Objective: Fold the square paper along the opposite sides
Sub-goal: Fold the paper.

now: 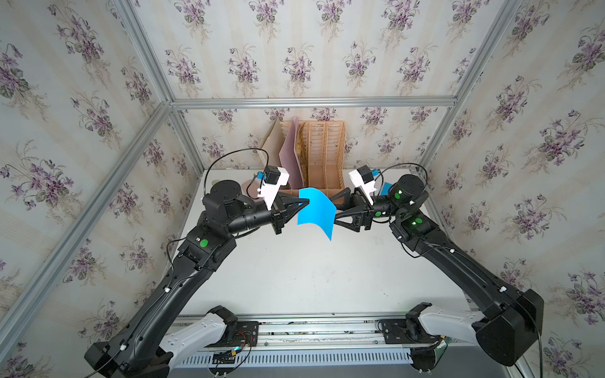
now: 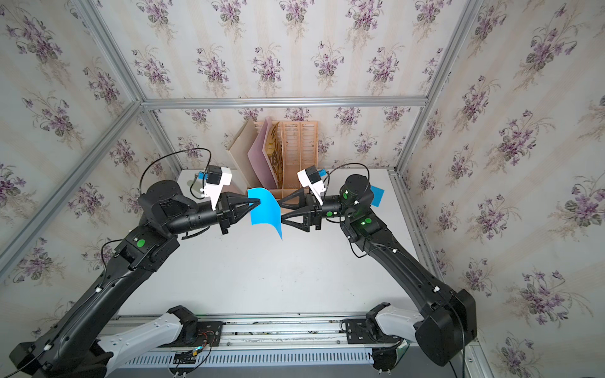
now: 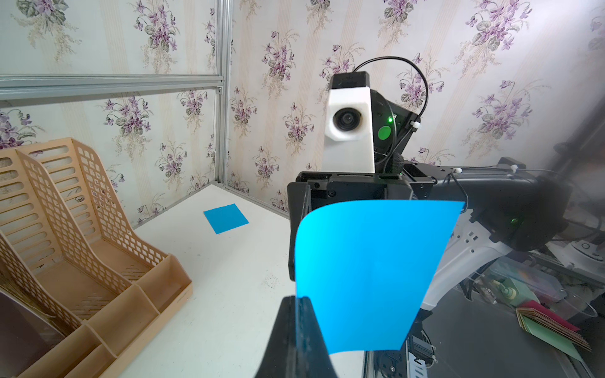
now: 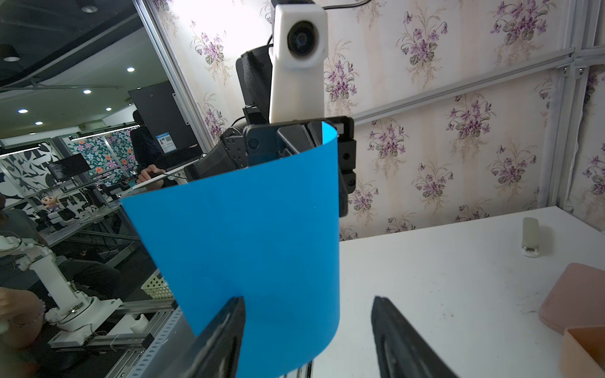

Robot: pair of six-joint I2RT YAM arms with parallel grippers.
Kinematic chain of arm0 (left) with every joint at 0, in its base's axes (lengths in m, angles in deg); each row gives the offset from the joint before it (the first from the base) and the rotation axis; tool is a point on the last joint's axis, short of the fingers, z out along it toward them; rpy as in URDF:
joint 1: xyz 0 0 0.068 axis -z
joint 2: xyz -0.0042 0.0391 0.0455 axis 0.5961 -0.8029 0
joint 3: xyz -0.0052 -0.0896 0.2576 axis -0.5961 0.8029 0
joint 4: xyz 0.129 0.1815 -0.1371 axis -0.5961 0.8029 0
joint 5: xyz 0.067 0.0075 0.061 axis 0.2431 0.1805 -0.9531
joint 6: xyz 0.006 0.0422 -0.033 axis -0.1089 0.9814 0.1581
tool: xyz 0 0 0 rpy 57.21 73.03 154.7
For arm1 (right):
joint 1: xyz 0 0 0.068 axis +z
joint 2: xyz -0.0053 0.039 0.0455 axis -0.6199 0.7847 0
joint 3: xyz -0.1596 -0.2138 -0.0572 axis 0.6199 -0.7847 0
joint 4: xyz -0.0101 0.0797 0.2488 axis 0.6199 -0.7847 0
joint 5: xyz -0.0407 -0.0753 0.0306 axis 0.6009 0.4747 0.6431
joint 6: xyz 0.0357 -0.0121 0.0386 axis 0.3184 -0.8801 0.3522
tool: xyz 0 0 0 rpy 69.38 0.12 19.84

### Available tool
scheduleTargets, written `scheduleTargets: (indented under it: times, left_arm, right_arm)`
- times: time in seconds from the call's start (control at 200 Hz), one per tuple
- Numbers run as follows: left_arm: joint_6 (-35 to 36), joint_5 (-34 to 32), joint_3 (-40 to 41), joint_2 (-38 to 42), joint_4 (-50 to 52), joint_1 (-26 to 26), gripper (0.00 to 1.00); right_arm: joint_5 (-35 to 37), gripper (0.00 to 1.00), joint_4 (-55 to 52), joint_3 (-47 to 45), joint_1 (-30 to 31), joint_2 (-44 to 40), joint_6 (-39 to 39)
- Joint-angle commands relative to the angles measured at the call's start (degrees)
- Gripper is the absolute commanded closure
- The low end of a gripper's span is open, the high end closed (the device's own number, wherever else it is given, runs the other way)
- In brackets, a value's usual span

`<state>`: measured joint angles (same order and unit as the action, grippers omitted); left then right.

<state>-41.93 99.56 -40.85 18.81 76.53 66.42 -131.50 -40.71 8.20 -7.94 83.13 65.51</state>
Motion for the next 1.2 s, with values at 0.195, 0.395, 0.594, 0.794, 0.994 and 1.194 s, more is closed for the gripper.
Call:
scheduleTargets:
  times: [0.195,0.395,0.594,0.794,0.994,1.194]
  left_arm:
    - [1.39,-1.14,-1.03,-0.56,-0.61,-0.13,1.0]
    - [0.92,-0.37,-0.86,-0.74,-0.72,-0.03,1.0]
    - [0.52,0.63,-0.62,-0.73,-0.67,-0.06,1.0]
    - [-0.61,2.78,-0.07,-0.74,-1.37,-0.1,1.0]
    - [-1.42,4.45,0.28,-0.8,-1.77,-0.03,1.0]
    - [-1.55,5.38,0.29,-0.91,-1.55,-0.05,1.0]
  right_arm:
    - [0.79,0.33,-1.98,1.06,2.94,0.3,-2.55]
    - [1.23,0.33,-1.98,1.57,3.37,0.98,-2.8]
    - [1.94,0.33,-1.76,2.91,3.9,2.4,-2.86]
    - [2.6,0.33,-1.55,4.16,4.59,4.07,-2.99]
    - [2.96,0.37,-1.97,5.14,5.13,5.39,-3.17]
    - [3.24,0.46,-4.48,6.1,5.97,6.03,-4.87]
